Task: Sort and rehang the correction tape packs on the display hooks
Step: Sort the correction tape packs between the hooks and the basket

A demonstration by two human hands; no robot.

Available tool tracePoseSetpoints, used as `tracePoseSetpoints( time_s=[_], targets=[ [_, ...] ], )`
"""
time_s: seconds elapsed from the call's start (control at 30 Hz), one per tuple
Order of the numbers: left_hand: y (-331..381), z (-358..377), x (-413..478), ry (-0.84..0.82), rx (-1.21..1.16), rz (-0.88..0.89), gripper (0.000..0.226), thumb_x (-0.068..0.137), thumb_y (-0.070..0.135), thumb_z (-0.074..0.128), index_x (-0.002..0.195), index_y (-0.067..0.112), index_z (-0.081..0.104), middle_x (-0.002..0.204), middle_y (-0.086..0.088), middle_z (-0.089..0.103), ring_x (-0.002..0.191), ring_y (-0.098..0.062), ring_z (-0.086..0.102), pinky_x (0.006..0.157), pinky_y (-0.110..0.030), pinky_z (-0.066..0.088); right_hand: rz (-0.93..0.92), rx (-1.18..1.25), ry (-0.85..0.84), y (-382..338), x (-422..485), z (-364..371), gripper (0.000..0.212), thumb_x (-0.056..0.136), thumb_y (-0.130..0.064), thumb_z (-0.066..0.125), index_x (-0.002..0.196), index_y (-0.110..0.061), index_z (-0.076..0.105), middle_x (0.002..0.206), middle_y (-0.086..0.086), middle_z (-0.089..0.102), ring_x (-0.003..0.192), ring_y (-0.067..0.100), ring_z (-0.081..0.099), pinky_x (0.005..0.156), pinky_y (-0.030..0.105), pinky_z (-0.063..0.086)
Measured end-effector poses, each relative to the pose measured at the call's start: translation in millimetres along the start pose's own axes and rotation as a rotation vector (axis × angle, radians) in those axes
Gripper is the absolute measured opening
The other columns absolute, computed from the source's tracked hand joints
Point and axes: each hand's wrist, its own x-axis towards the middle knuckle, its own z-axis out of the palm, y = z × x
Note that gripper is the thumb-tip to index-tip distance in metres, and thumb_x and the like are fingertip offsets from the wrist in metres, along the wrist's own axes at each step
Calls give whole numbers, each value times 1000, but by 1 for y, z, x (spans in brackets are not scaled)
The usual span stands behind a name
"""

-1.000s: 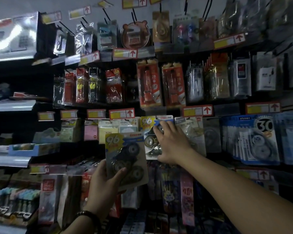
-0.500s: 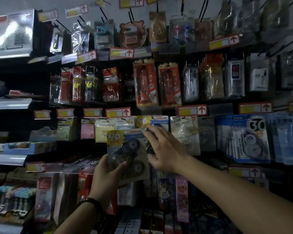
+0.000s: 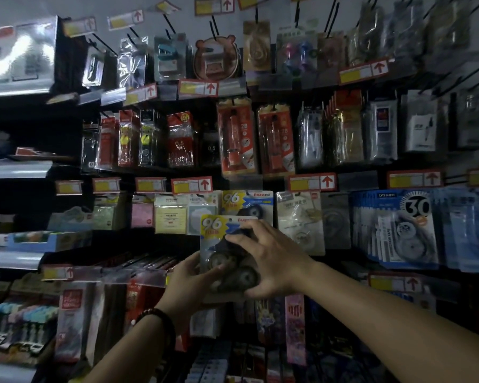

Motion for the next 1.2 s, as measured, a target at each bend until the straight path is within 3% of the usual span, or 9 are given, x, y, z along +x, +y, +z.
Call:
tracePoseSetpoints(
  time_s=[0.1,0.2,0.37,0.5,0.63,0.77,1.0,1.1,1.2],
  targets=[
    [-1,0,-1,64,41,42,37,91,20,83,124,30,69,114,1,82,98,-23,81,69,-37,63,88,-85,-6,6,8,-5,117,63,-76,78,160,-30,31,155,7,26,147,30,29,108,50,50],
    [0,-5,-3,121,172,63,51,95,22,80,136,43,56,122,10,72,108,-15,75,73,-27,60,153,-262,-42,13,18,-10,117,69,-68,79,163,-25,25,157,14,24,147,34,25,116,53,42],
    [7,0,-7,61,253,44,35,98,19,74,118,47,72,113,17,80,94,0,77,66,-26,58,212,-416,-57,17,33,-13,114,77,-53,79,166,-19,16,162,20,19,150,40,20,120,52,36],
    [11,6,-10,46,259,24,28,99,20,74,118,41,73,107,20,80,90,0,77,68,-27,58,259,-402,-71,18,39,-12,114,78,-50,79,167,-20,14,166,21,13,153,41,16,123,53,29],
    [12,12,-17,10,272,-13,22,98,15,74,114,31,77,104,8,82,75,1,73,63,-25,55,262,-394,-87,17,40,-11,116,75,-59,78,166,-22,17,164,18,17,152,39,18,124,53,29],
    [11,13,-24,-30,334,-50,21,101,18,71,115,33,77,107,7,80,85,-6,72,68,-26,58,252,-398,-138,17,39,-13,116,73,-62,77,166,-25,18,164,15,19,152,36,20,122,52,30],
    [11,13,-35,-82,361,-70,21,103,17,69,114,32,76,101,5,78,80,-3,72,72,-24,59,306,-453,-171,11,45,-3,112,78,-43,85,165,-20,18,163,21,18,149,40,24,118,52,34],
    [9,14,-44,-68,412,-42,15,101,13,71,109,25,77,90,7,71,79,-4,67,73,-27,57,323,-423,-174,8,43,2,104,77,-38,85,161,-19,27,166,24,12,151,42,22,120,52,33],
    [5,12,-56,-84,450,-60,10,99,16,73,104,24,78,93,11,73,79,-2,69,68,-22,56,310,-330,-166,0,31,7,86,82,-35,79,155,-17,39,171,23,2,156,41,13,121,51,31]
  ],
)
